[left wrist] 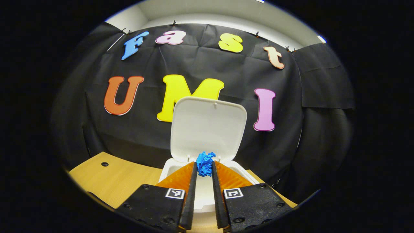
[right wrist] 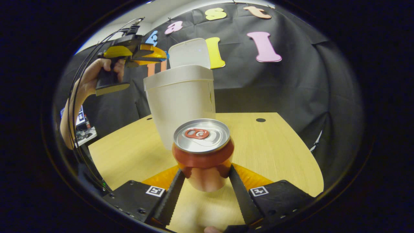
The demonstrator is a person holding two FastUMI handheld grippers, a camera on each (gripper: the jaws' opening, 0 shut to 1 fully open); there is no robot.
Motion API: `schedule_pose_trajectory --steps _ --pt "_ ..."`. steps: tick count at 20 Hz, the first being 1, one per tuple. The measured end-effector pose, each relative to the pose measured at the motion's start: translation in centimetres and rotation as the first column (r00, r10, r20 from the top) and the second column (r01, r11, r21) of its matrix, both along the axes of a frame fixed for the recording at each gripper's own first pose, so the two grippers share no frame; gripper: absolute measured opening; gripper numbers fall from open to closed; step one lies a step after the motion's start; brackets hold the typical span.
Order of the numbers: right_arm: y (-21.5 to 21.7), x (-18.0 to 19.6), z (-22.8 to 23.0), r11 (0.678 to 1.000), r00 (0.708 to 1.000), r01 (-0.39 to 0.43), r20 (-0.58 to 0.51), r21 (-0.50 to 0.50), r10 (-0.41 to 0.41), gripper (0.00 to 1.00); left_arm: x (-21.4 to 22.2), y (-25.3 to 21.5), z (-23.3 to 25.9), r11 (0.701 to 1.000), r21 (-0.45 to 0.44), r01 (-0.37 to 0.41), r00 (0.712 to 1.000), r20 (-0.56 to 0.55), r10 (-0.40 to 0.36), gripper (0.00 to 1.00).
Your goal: Press the lid of the desktop garbage bin to open it, pick up the crumpled paper on the desktop and throw it into the bin, then pick up the pop can on the desktop and drop it into the bin, and finally close the garbage bin lid.
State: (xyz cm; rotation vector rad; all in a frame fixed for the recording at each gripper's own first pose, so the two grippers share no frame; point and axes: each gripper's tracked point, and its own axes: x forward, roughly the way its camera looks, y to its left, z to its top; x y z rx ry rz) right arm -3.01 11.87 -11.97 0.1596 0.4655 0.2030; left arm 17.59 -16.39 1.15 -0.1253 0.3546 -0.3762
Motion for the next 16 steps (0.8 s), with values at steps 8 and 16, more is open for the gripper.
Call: schedule_pose_trajectory --steps 8,16 --pt "0.1 -0.1 1.3 1.000 1.000 0.006 0.031 -0.017 -0.005 0.80 -1.1 1.3 -0.1 0.998 0.059 -0.019 0.999 0.039 0.017 0.98" --pt "0.7 1.8 9.7 0.997 0.986 -0.013 0.162 -0.076 0.025 0.80 -5.7 6.1 2.7 0.996 0.068 -0.062 0.984 0.174 0.050 0.98"
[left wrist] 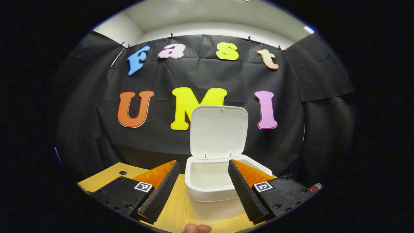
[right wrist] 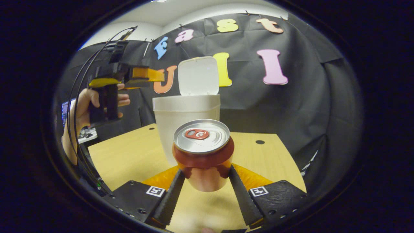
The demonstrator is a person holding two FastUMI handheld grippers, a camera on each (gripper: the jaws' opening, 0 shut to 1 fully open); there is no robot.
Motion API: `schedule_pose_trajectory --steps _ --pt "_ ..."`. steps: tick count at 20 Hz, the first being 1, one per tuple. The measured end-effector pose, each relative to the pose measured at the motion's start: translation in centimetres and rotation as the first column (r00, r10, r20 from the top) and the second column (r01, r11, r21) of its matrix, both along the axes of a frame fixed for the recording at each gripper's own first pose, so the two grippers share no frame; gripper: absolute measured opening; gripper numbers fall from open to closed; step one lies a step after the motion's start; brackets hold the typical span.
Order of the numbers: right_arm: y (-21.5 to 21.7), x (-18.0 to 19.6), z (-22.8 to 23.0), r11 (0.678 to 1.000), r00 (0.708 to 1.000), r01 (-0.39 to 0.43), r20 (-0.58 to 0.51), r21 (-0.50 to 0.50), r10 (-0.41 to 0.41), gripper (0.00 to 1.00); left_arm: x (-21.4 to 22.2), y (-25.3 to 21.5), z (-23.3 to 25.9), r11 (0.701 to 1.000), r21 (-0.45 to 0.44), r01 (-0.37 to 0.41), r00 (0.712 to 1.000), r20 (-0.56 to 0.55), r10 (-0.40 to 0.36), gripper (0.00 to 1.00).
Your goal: Press the lid of the desktop garbage bin to open it, pick up the crumpled paper on the desktop and throw it into the bin, then pick up the pop can on the desktop and drop it into the bin, and finally close the garbage bin lid.
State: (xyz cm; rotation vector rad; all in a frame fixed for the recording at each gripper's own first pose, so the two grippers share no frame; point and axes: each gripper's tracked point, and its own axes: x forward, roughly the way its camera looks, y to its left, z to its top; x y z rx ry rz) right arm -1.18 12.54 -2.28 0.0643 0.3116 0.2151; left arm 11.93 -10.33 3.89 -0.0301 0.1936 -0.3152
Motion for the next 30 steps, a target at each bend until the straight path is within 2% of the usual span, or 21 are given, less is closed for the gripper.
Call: schedule_pose_trajectory --steps 5,12,14,18,23,27,30 --pt "1.7 2.4 7.4 0.999 0.994 -0.026 0.102 -0.029 0.029 0.80 -4.6 4.7 -1.6 0.999 -0.012 -0.051 0.998 0.024 0.051 0.98" --pt "5.2 6.8 14.4 0.997 0.984 -0.062 0.167 0.041 0.055 0.80 -9.1 9.3 -4.4 0.994 0.005 -0.110 0.994 -0.001 0.110 0.98" --pt "5.9 8.3 15.1 0.997 0.986 -0.053 0.159 0.061 0.043 0.80 -9.9 9.9 -5.2 0.993 0.013 -0.116 0.993 -0.006 0.116 0.98" --pt "6.7 11.7 16.7 1.000 0.984 -0.022 0.179 0.015 0.019 0.80 -11.2 10.2 -6.0 0.994 0.030 -0.103 0.995 -0.011 0.103 0.98" --pt "8.0 15.8 18.3 1.000 0.980 0.002 0.201 0.010 -0.004 0.80 -12.6 10.7 -5.3 0.994 0.009 -0.109 0.994 0.000 0.109 0.98" --pt "9.3 19.0 16.9 0.999 0.987 0.014 0.159 -0.034 -0.008 0.79 -13.1 11.9 -5.1 0.991 0.032 -0.129 0.992 0.013 0.129 0.98" --pt "10.3 19.9 15.1 0.999 0.995 -0.003 0.099 -0.054 0.009 0.80 -13.3 12.7 -4.9 0.990 0.041 -0.138 0.990 0.023 0.137 0.98"
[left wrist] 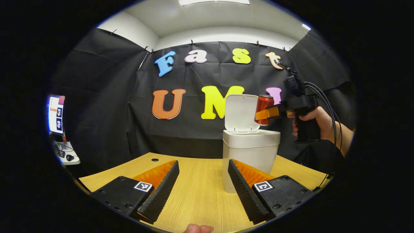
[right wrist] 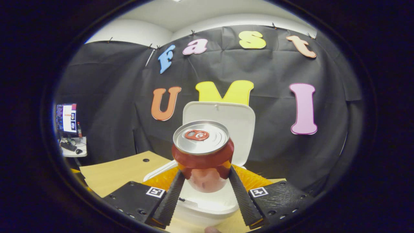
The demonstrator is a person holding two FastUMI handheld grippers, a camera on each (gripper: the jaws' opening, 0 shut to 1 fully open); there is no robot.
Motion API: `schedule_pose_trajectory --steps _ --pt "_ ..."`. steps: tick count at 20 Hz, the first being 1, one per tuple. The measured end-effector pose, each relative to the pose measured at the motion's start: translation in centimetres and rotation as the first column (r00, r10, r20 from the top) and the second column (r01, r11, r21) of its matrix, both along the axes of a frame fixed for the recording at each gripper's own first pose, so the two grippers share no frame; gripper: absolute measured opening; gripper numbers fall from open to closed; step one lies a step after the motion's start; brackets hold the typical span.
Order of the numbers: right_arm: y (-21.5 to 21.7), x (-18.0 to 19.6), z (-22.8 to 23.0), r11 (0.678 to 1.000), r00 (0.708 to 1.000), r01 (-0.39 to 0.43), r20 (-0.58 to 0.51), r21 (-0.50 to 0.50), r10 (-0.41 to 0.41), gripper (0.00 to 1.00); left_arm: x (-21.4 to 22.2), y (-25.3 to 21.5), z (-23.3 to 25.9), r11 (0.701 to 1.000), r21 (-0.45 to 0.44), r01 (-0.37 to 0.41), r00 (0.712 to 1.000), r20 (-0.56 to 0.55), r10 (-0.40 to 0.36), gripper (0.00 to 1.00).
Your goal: Press the lid of the desktop garbage bin to open it, pick up the crumpled paper on the desktop and throw it into the bin, then pick up the pop can on the desktop and drop it into the bin, and finally close the garbage bin lid.
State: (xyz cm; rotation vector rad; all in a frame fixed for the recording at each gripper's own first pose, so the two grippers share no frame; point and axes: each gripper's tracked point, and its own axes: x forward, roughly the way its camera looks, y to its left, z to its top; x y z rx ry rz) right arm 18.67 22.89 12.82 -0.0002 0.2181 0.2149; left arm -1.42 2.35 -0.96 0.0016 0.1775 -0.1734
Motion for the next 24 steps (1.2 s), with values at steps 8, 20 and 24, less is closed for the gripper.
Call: schedule_pose_trajectory --steps 8,20,24 --pt "-0.5 1.7 -2.8 0.999 0.996 0.034 -0.079 -0.037 -0.036 0.82 -0.5 0.5 -0.2 1.000 -0.005 -0.006 1.000 -0.005 0.006 0.98" --pt "-0.4 1.0 0.4 0.997 0.996 0.073 -0.042 -0.012 -0.073 0.92 -1.9 1.9 2.5 0.999 -0.021 -0.050 0.998 0.029 0.051 0.97" --pt "-0.1 0.3 4.2 0.996 0.995 0.091 0.044 0.017 -0.092 0.95 -2.4 2.3 3.3 0.999 -0.007 -0.045 0.998 0.042 0.045 0.97"
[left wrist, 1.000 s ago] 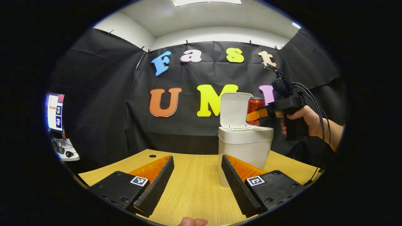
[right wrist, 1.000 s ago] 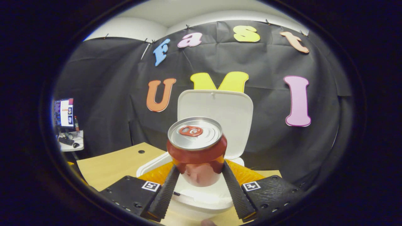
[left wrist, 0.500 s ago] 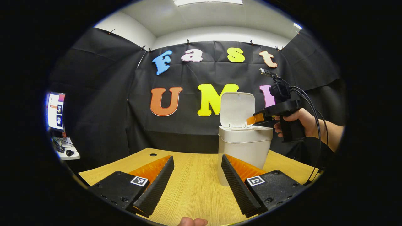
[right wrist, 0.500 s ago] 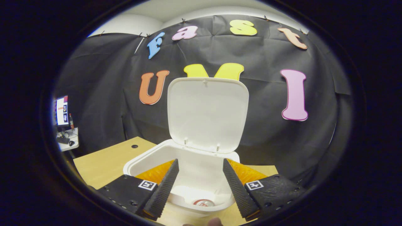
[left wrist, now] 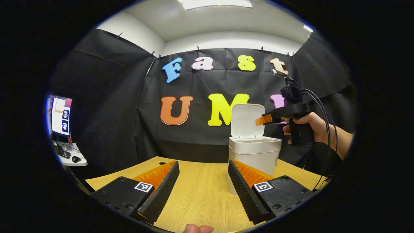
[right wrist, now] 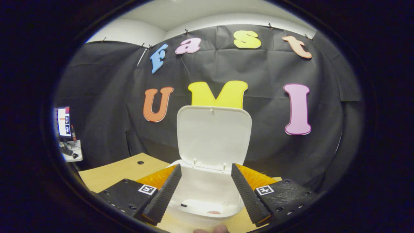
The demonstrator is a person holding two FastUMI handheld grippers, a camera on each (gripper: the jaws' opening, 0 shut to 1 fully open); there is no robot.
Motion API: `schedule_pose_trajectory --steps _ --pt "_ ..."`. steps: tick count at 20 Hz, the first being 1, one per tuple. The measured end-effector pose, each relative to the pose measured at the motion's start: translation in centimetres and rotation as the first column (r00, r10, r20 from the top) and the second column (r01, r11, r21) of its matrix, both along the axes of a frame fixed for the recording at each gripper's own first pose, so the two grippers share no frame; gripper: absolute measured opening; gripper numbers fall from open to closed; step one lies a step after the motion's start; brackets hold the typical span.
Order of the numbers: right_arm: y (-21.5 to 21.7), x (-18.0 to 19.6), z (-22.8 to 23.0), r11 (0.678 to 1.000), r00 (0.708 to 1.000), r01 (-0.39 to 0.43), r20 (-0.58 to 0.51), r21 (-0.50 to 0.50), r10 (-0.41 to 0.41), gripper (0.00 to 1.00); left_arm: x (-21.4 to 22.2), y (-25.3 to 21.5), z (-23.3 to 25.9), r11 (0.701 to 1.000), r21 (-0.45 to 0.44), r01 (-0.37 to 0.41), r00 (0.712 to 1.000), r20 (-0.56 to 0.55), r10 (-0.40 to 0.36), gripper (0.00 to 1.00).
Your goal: Press the lid of the desktop garbage bin to open it, pick up the crumpled paper on the desktop and throw it into the bin, then pick up the pop can on the desktop and drop it into the bin, and finally close the garbage bin lid.
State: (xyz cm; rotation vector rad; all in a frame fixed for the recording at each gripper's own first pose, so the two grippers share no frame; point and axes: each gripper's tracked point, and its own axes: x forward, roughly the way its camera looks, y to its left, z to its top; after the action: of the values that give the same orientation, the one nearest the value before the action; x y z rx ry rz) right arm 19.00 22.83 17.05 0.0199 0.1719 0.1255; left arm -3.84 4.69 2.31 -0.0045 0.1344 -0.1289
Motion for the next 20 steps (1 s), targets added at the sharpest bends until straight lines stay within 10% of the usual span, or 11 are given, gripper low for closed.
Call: schedule_pose_trajectory --steps 20 --pt "6.7 6.8 12.7 0.996 0.967 0.023 0.255 -0.092 0.001 0.94 3.2 1.4 2.1 0.999 -0.008 0.051 0.998 0.023 -0.051 0.98"
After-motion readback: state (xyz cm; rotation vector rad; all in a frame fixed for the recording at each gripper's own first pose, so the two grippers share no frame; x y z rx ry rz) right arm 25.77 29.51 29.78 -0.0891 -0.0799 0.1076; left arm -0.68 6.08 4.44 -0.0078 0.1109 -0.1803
